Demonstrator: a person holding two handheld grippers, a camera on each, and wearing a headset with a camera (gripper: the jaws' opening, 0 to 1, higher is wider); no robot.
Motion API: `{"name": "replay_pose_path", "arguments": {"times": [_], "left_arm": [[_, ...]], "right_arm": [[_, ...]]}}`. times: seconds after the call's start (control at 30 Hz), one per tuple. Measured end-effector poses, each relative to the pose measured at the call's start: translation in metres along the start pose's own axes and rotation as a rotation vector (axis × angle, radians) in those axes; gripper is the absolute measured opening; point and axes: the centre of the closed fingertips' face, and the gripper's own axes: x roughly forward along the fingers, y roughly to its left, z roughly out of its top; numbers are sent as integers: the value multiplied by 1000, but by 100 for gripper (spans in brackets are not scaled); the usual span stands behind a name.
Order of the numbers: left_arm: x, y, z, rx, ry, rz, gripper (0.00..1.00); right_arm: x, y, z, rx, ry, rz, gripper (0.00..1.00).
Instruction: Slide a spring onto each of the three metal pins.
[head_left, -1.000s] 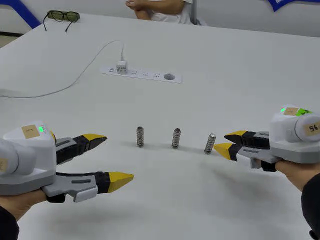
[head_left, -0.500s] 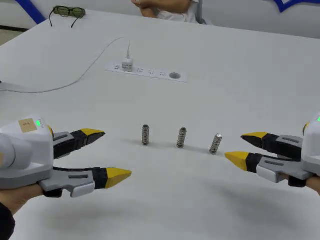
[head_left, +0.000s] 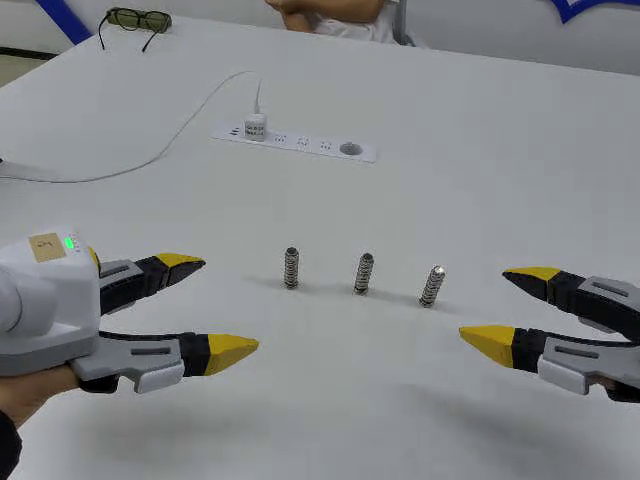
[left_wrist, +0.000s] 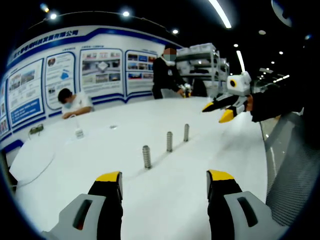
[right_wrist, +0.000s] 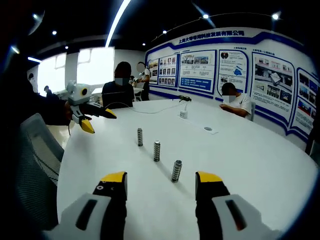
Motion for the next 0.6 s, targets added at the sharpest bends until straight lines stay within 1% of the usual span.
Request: {"name": "replay_pose_path", "arguments": {"times": [0.2,0.43,0.6], "left_arm": [[0,0,0,2,2,0,70],[0,2,-1,1,3,1,71],[2,1,-1,1,4,-4,71]], "right_arm": [[1,1,-1,-17,0,3,62],[1,3,0,-15,-10,7,65],[0,3,0,-17,-11,4,65]]}}
